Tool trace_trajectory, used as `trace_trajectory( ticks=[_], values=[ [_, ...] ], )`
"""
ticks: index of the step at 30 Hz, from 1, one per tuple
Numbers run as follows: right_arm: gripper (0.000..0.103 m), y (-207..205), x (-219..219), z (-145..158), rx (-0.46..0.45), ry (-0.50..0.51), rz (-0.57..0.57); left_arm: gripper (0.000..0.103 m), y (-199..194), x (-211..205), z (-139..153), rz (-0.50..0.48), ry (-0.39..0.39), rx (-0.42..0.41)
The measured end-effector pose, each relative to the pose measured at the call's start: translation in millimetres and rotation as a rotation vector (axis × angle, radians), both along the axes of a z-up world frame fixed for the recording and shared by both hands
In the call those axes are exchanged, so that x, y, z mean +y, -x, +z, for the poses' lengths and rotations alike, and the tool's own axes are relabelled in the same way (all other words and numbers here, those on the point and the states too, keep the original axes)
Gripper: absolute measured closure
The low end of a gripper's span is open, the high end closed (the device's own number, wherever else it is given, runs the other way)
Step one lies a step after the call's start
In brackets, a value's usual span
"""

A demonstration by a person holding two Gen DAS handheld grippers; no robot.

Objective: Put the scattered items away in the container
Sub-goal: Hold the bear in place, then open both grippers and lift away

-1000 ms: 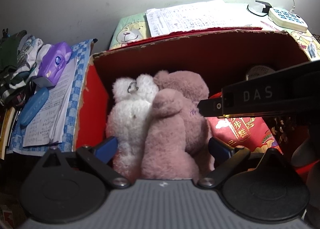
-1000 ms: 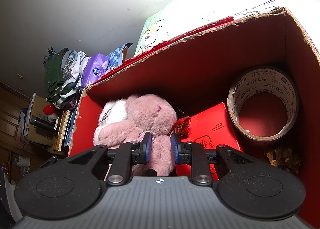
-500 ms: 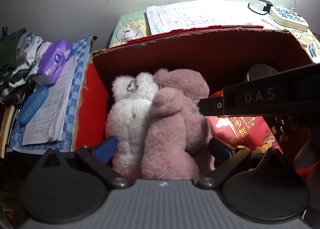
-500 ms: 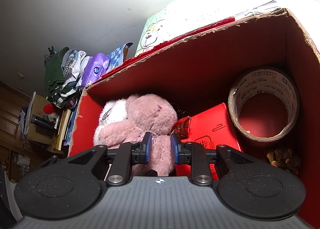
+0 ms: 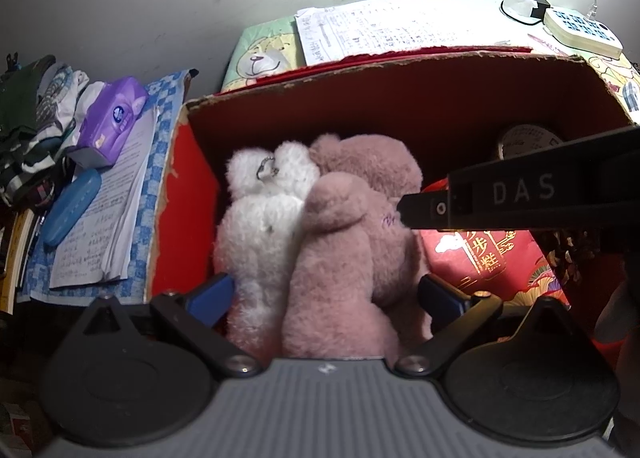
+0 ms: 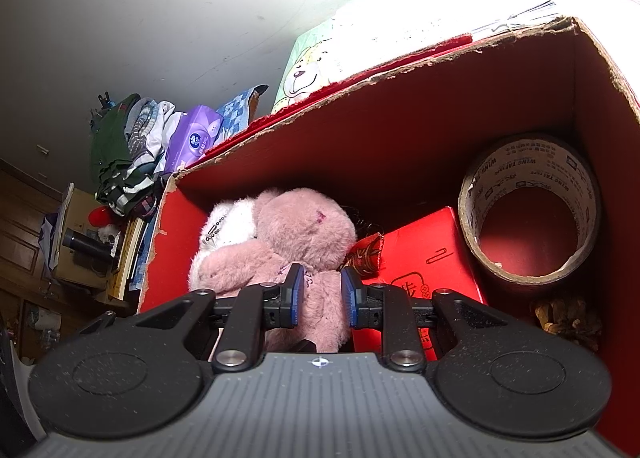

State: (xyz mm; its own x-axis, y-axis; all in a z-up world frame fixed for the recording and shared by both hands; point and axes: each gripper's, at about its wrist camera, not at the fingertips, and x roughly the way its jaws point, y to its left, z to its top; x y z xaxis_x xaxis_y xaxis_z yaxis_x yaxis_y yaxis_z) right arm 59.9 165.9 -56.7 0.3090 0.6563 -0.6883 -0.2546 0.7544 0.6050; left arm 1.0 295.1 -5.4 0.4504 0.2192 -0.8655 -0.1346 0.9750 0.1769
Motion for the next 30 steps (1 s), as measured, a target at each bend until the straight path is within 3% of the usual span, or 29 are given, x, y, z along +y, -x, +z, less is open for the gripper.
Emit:
trace_trajectory(
  ticks=[23, 30],
  values=[
    [0.078, 1.5, -1.5, 2.0, 0.003, -0.002, -0.001, 0.003, -1.3, -1.8, -2.2, 0.007, -0.026, 0.021],
    [0.072, 1.6, -2.3, 2.9, 0.015, 0.02, -0.024, 0.002, -2.5, -2.9, -2.2, 0.024, -0.036, 0.038]
  ],
)
